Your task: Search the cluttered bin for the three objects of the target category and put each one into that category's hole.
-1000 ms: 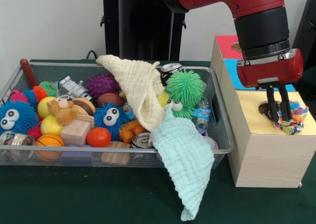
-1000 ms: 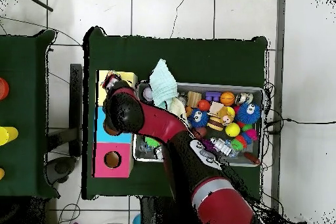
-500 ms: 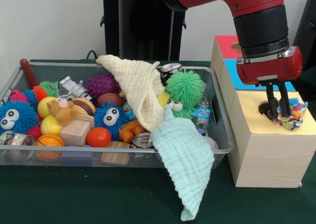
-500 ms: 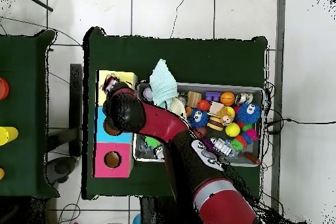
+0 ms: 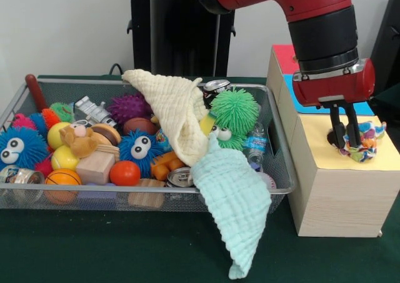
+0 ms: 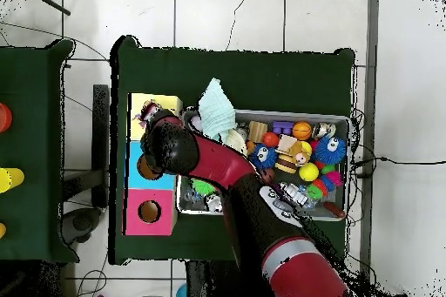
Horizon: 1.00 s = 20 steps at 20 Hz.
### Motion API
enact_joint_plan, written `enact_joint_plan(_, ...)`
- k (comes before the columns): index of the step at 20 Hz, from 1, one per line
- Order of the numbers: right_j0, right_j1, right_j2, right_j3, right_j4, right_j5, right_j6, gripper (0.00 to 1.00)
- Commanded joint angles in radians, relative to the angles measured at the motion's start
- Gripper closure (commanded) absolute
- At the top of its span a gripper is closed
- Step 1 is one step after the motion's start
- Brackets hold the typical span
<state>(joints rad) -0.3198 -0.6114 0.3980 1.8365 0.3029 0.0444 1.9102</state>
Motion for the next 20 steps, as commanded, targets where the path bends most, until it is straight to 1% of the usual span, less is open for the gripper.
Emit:
enact_joint_plan(1,-0.017,0.010,-0.026,0.074,0.036,0.128,0.181,1.00)
enact_joint_plan(8,-0.034,0.004,-0.006,0.079,0.039,0.175,0.173,1.00)
enact_joint_plan(9,-0.042,-0.010,0.002,0.101,0.038,0.174,0.178,1.00)
enact_joint_plan(10,-0.044,-0.011,0.004,0.103,0.038,0.185,0.177,1.00)
enact_joint_plan(15,-0.037,-0.019,-0.006,0.109,0.049,0.266,0.177,1.00)
enact_joint_plan(20,-0.026,-0.022,-0.015,0.124,0.052,0.281,0.189,1.00)
